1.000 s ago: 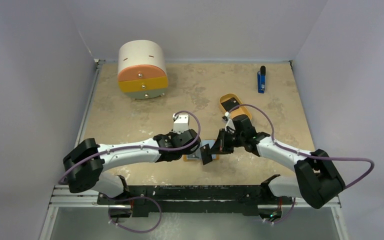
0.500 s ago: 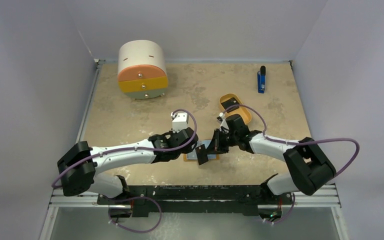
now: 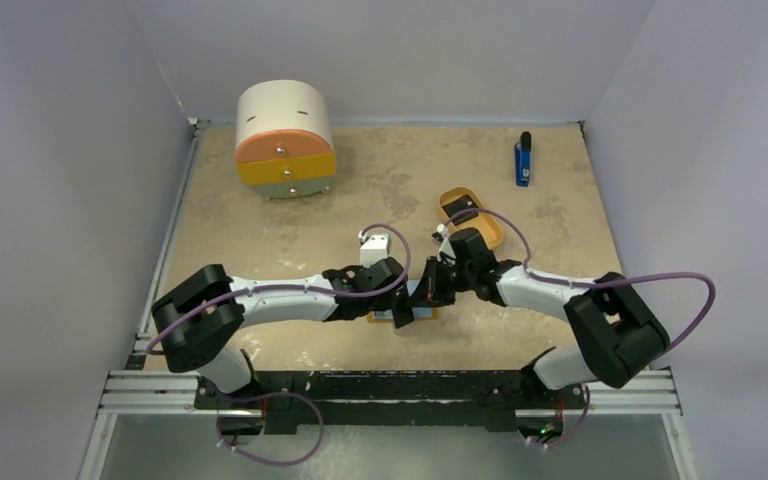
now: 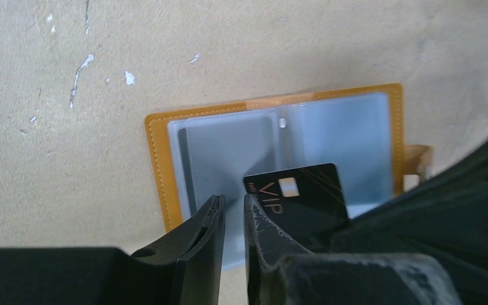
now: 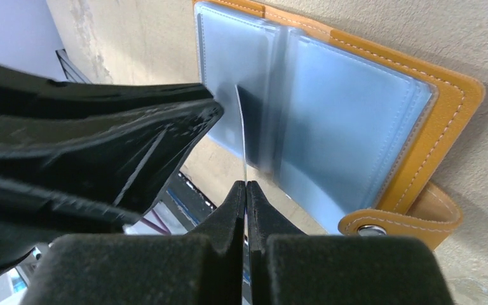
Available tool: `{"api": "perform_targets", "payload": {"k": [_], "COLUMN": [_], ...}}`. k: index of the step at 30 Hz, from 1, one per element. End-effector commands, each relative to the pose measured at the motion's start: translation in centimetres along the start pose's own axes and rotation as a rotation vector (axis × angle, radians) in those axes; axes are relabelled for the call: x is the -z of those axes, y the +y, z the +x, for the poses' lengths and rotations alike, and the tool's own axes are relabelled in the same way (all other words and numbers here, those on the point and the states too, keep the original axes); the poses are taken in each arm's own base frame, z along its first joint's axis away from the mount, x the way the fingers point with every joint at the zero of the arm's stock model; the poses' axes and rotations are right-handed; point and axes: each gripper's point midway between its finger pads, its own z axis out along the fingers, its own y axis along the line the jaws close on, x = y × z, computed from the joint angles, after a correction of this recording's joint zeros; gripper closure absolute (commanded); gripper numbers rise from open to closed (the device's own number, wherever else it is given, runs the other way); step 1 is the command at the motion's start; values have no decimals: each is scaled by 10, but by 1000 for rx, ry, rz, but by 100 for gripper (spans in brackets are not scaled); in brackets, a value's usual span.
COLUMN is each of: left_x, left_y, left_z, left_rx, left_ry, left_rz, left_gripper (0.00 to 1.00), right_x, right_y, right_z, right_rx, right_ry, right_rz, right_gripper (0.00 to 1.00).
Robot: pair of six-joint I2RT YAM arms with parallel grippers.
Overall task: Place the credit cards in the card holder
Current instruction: Turn over the card slot in the card holder, then insert the credit card into the card holder.
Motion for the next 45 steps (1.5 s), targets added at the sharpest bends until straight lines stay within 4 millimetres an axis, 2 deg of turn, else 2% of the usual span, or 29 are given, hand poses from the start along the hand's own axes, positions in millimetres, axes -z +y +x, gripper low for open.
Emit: {"api": "perform_targets", "payload": {"k": [1,9,14,22,33,45], "left_x": [-10,-11,-11,-9,-8,-7], "left_y": [5,18,22,30,42,41], "left_z": [4,8,11,11,16,16], "left_rx": [41,49,47,42,25,28], "left_ry": [4,-1,5,0,9,12], "left_rz": [-6,-39,-53,-85,-121,-117], "left_gripper": [85,88,89,90,92,92], "right_x": [9,34,27,22,11,10], "right_y": [15,10,8,-1,-14,2], "right_z": [-11,-9,-7,-17,-12,-22], "right_rx": [28,21,22,-11,-14,50], "right_ry": [-50,-126,-97,-137,-103,-141], "right_rz": [-13,44,42,76,97,12], "right_gripper": [100,100,100,100,100,100]}}
